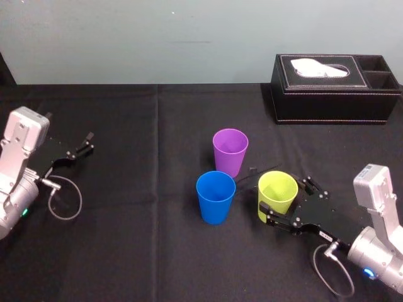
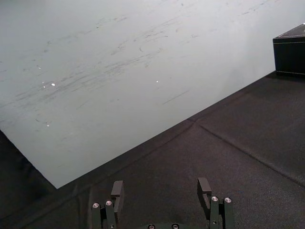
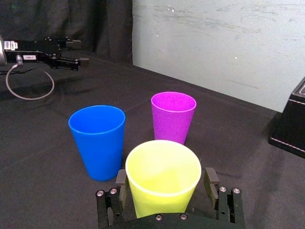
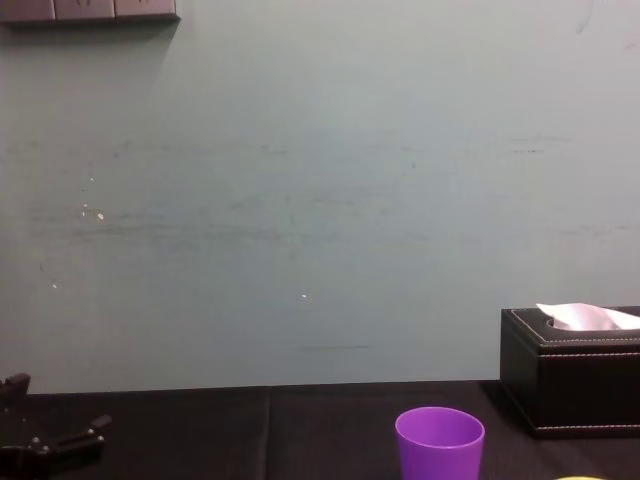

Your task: Stack the three plastic cups sequentially using one hand.

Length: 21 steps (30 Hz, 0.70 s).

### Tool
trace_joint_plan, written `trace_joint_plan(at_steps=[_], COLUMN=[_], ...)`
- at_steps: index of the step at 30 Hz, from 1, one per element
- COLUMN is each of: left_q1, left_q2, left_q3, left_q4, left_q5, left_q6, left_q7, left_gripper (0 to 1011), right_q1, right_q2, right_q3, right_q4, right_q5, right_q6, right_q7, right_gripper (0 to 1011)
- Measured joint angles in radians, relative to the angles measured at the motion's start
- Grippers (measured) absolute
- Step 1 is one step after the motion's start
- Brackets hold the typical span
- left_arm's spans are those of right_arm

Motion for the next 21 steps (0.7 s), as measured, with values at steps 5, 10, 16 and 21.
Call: trace_joint_plan(at_steps=[5, 10, 16, 21], left_q1=[0.000, 0.000, 0.000, 0.000], left_q2=[0.000, 0.000, 0.000, 0.000], left_q3=[0.000, 0.000, 0.000, 0.000], left_q4=[0.000, 0.000, 0.000, 0.000], left_q5=[0.000, 0.000, 0.000, 0.000], left_q6=[0.000, 0.000, 0.000, 0.000], left_q7=[0.000, 0.000, 0.000, 0.000], left_gripper=[1011, 1011, 1011, 1011], right_q1=[0.019, 0.017, 0.015, 0.014], right_q2=[-0.012, -0.011, -0.010, -0.010], right_q3=[-0.003, -0.003, -0.003, -0.002], right_q4=[0.013, 0.012, 0.011, 0.010], right_q5=[-0.001, -0.001, -0.001, -0.001], right_q6=[0.011, 0.010, 0.009, 0.008], right_q7=[0.009, 0.010, 0.009, 0.008], right_gripper=[1003, 1003, 939, 838])
